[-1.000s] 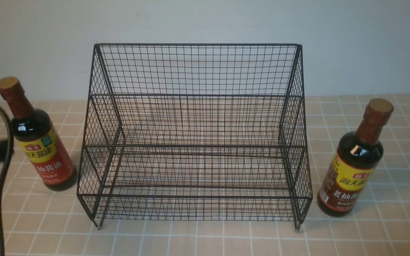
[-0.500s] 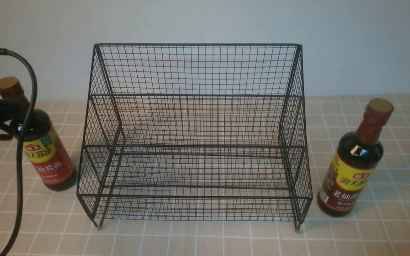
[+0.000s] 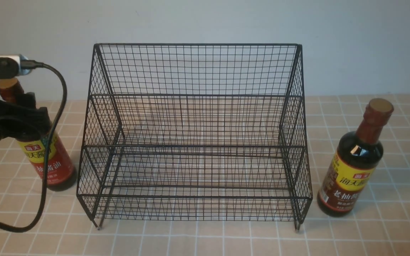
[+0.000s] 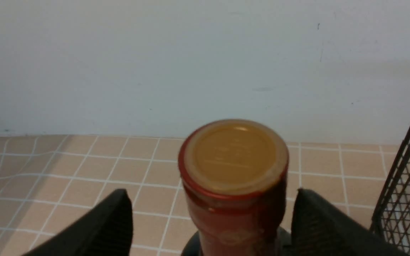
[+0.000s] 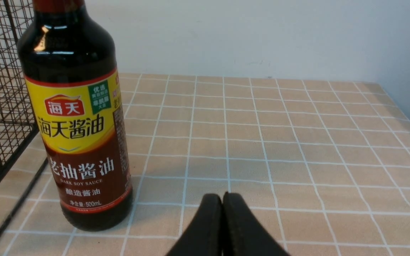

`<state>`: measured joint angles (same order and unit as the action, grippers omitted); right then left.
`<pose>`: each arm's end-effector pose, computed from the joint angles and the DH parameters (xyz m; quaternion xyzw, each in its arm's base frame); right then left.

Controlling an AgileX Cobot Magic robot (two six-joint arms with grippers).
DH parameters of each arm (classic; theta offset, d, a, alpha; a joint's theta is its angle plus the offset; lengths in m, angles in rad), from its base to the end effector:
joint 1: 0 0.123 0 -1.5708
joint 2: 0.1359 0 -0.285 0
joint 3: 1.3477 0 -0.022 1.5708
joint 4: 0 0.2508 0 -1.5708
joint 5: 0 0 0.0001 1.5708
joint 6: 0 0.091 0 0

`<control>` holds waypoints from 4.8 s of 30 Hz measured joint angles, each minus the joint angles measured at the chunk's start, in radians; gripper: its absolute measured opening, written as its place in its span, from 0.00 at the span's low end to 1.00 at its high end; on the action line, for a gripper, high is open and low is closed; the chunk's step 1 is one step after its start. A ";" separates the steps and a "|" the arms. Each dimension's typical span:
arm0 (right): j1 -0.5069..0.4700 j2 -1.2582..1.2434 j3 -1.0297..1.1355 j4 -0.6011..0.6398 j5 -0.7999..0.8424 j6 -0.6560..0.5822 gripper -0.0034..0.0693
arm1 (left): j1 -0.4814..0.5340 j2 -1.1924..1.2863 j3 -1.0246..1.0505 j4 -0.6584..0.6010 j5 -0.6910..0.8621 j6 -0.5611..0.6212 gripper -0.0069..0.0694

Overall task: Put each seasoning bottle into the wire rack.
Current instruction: Use the left arm to grab the condiment bottle closest to it, then use the left arm to put the condiment bottle back on the shelf

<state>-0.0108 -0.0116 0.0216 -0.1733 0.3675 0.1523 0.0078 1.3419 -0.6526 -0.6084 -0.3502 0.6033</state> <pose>0.0526 -0.0062 0.1740 0.0190 0.8000 -0.0309 0.5988 0.2775 0.0200 0.2555 -0.0516 0.8046 0.0889 0.5849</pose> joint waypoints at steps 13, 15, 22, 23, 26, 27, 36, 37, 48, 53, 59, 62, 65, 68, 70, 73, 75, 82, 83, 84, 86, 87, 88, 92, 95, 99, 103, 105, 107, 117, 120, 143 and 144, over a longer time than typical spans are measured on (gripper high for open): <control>0.000 0.000 0.000 0.000 0.000 0.000 0.03 | -0.001 0.063 -0.001 0.075 -0.130 -0.052 0.80; 0.000 0.000 0.000 0.000 0.000 0.000 0.03 | -0.001 0.063 -0.001 0.133 -0.129 -0.091 0.80; 0.000 0.000 0.000 0.000 0.000 0.000 0.03 | -0.001 0.063 -0.001 0.235 -0.130 -0.175 0.54; 0.000 0.000 0.000 0.000 0.000 0.000 0.03 | -0.001 0.063 -0.001 0.235 -0.130 -0.175 0.50; 0.000 0.000 0.000 0.000 0.000 0.000 0.03 | -0.002 0.056 -0.003 0.232 -0.113 -0.204 0.47; 0.000 0.000 0.000 0.000 0.000 0.000 0.03 | -0.002 0.054 -0.003 0.232 -0.110 -0.204 0.47; 0.000 0.000 0.000 0.000 0.000 0.000 0.03 | -0.001 -0.139 0.010 0.233 0.117 -0.177 0.45; 0.000 0.000 0.000 0.000 0.000 0.000 0.03 | -0.001 -0.174 0.010 0.234 0.133 -0.175 0.45; 0.000 0.000 0.000 0.000 0.000 0.000 0.03 | -0.001 -0.454 -0.204 0.246 0.358 -0.182 0.45; 0.000 0.000 0.000 0.000 0.000 0.000 0.03 | -0.002 -0.476 -0.281 0.250 0.428 -0.239 0.45; 0.000 0.000 0.000 0.000 0.000 0.000 0.03 | -0.104 -0.460 -0.295 0.265 0.503 -0.303 0.45; 0.000 0.000 0.000 0.000 0.000 0.000 0.03 | -0.224 -0.413 -0.295 0.264 0.499 -0.309 0.45; 0.000 0.000 0.000 0.000 0.000 0.000 0.03 | -0.293 -0.377 -0.295 0.263 0.467 -0.312 0.45; 0.000 0.000 0.000 0.000 0.000 0.000 0.03 | -0.354 -0.334 -0.295 0.263 0.427 -0.311 0.45; 0.000 0.000 0.000 0.000 0.000 0.000 0.03 | -0.380 -0.303 -0.295 0.260 0.413 -0.309 0.45; 0.000 0.000 0.000 0.000 0.000 0.000 0.03 | -0.396 -0.261 -0.299 0.257 0.384 -0.306 0.44; 0.000 0.000 0.000 0.000 0.000 0.000 0.03 | -0.398 -0.245 -0.302 0.257 0.368 -0.306 0.44; 0.000 0.000 0.000 0.000 0.000 0.000 0.03 | -0.400 -0.231 -0.307 0.257 0.350 -0.304 0.44; 0.000 0.000 0.000 0.000 0.000 0.000 0.03 | -0.400 -0.230 -0.307 0.257 0.340 -0.301 0.44; 0.000 0.000 0.000 0.000 0.000 0.000 0.03 | -0.400 -0.228 -0.306 0.257 0.335 -0.297 0.44; 0.000 0.000 0.000 0.000 0.000 0.000 0.03 | -0.400 -0.221 -0.303 0.257 0.304 -0.263 0.44; 0.000 0.000 0.000 0.000 0.000 0.000 0.03 | -0.400 -0.217 -0.301 0.257 0.277 -0.238 0.44; 0.000 0.000 0.000 0.000 0.000 0.000 0.03 | -0.400 -0.214 -0.298 0.257 0.254 -0.221 0.44; 0.000 0.000 0.000 0.000 0.000 0.000 0.03 | -0.400 -0.208 -0.296 0.256 0.180 -0.199 0.44; 0.000 0.000 0.000 0.000 0.000 0.000 0.03 | -0.400 -0.207 -0.296 0.255 0.154 -0.197 0.44; 0.000 0.000 0.000 0.000 0.000 0.000 0.03 | -0.400 -0.194 -0.296 0.250 0.148 -0.197 0.44; 0.000 0.000 0.000 0.000 0.000 0.000 0.03 | -0.400 -0.147 -0.296 0.247 0.123 -0.189 0.44; 0.000 0.000 0.000 0.000 0.000 0.000 0.03 | -0.400 -0.111 -0.297 0.245 0.067 -0.184 0.44; 0.000 0.000 0.000 0.000 0.000 0.000 0.03 | -0.400 -0.092 -0.297 0.245 0.039 -0.182 0.44; 0.000 0.000 0.000 0.000 0.000 0.000 0.03 | -0.400 -0.046 -0.296 0.247 0.036 -0.183 0.44; 0.000 0.000 0.000 0.000 0.000 0.000 0.03 | -0.400 -0.046 -0.296 0.252 0.057 -0.182 0.44; 0.000 0.000 0.000 0.000 0.000 0.000 0.03 | -0.400 0.057 -0.299 0.122 0.297 -0.182 0.44; 0.000 0.000 0.000 0.000 0.000 0.000 0.03 | -0.400 0.057 -0.299 0.122 0.297 -0.182 0.44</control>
<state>-0.0108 -0.0116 0.0216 -0.1733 0.3675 0.1523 -0.3917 1.3994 -0.9519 -0.4869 -0.0533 0.4213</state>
